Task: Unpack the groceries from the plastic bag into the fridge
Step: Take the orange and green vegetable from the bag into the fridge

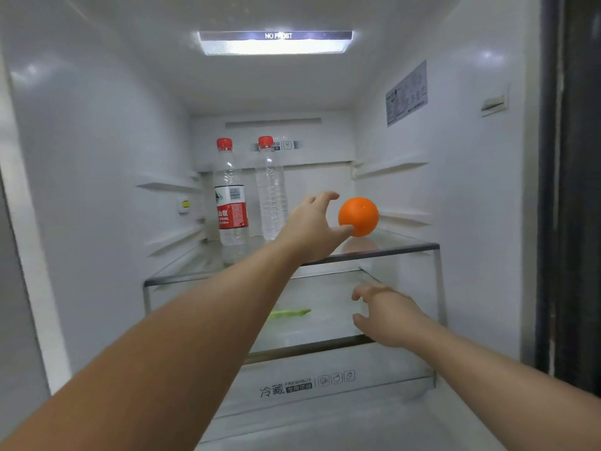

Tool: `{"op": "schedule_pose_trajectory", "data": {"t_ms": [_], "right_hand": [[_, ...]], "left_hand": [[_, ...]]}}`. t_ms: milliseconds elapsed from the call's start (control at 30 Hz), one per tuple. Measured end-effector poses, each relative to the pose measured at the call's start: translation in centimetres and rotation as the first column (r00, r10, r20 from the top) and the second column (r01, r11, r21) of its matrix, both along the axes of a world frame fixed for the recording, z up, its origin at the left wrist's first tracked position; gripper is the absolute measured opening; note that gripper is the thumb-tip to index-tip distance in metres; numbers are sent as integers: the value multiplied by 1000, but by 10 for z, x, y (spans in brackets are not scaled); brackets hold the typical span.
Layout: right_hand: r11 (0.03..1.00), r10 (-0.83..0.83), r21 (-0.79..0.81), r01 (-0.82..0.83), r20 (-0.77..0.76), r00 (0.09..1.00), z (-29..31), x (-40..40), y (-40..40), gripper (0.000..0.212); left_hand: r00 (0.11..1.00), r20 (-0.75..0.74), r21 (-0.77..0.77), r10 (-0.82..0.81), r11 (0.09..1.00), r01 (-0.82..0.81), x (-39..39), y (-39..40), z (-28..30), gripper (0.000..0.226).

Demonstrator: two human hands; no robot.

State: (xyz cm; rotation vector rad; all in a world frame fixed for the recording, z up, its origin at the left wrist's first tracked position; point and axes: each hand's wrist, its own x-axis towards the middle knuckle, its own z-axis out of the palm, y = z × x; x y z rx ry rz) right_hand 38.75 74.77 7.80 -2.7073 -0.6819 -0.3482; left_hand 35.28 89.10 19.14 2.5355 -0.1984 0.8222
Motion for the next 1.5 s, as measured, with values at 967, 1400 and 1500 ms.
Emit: {"op": "schedule_pose_trajectory", "data": {"t_ms": [967,1400,1500], "right_hand": [[898,-437,31,439,182,881,0,-303,-164,48],[631,-774,79,772,123,621,-23,-565,-385,50],[527,-848,75,847,108,518,-25,-622,-424,49]], "left_hand": [[920,-244,242,-306,900,363,-192,-90,-118,57],[686,-218,202,-694,656,727,-369,-359,-136,51],[586,-221,209,-780,549,810,-406,-423,-136,52]]}}
